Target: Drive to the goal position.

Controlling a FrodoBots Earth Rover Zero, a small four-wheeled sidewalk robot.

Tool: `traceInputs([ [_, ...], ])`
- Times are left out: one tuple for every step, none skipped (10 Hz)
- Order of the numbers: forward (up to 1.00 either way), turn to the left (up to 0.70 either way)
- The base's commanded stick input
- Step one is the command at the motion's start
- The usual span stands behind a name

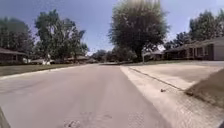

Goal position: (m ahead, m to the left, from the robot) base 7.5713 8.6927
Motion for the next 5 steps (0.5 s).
traceInputs([
  [0.70,0.00],
  [0.70,0.00],
  [0.70,0.00],
  [0.70,0.00],
  [0.70,0.00],
])
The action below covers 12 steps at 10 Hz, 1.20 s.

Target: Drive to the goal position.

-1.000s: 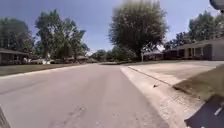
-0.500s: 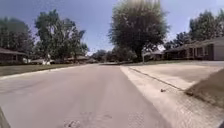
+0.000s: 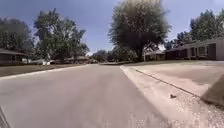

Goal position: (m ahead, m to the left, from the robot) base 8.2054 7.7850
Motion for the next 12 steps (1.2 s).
traceInputs([
  [0.70,0.00],
  [0.70,0.00],
  [0.70,0.00],
  [0.70,0.00],
  [0.70,0.00],
  [0.70,0.00],
  [0.70,0.00],
  [0.70,0.00],
  [0.70,0.00],
  [0.70,0.00],
  [0.70,0.00],
  [0.70,0.00],
])
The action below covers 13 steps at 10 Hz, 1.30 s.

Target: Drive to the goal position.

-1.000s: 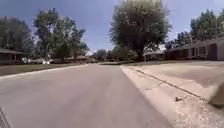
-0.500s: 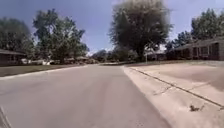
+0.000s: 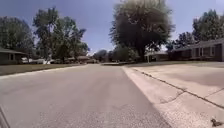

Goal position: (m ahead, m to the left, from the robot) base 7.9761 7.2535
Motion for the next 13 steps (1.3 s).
traceInputs([
  [0.70,0.00],
  [0.70,0.00],
  [0.70,0.00],
  [0.70,0.00],
  [0.70,0.00],
  [0.70,0.00],
  [0.70,0.00],
  [0.70,0.00],
  [0.70,0.00],
  [0.70,0.00],
  [0.70,0.00],
  [0.70,0.00],
  [0.70,0.00],
])
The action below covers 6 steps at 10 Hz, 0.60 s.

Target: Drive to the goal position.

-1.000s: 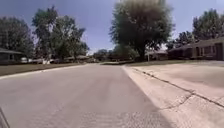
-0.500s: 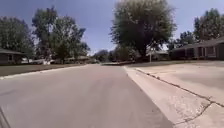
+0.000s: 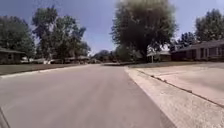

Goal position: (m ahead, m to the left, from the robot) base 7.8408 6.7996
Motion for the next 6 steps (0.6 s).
traceInputs([
  [0.70,0.00],
  [0.70,0.00],
  [0.70,0.00],
  [0.70,0.00],
  [0.70,0.00],
  [0.70,-0.13],
])
